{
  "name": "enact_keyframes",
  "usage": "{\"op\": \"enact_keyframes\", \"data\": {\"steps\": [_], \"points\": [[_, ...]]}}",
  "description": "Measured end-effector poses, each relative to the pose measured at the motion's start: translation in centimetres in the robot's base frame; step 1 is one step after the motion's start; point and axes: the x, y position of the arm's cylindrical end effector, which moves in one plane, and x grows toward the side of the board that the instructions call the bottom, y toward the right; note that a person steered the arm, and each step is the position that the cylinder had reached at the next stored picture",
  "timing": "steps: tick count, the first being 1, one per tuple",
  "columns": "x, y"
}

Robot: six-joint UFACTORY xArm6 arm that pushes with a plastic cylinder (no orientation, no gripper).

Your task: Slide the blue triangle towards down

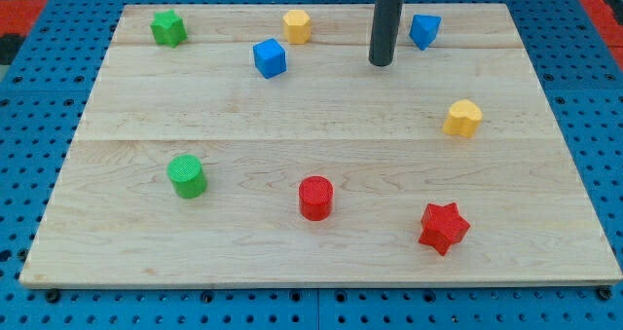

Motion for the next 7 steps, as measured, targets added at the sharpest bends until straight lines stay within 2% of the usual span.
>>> {"op": "enact_keyframes", "data": {"steps": [4, 5, 7], "points": [[-0.3, -0.5], [0.4, 4.5], [-4.4, 17.3]]}}
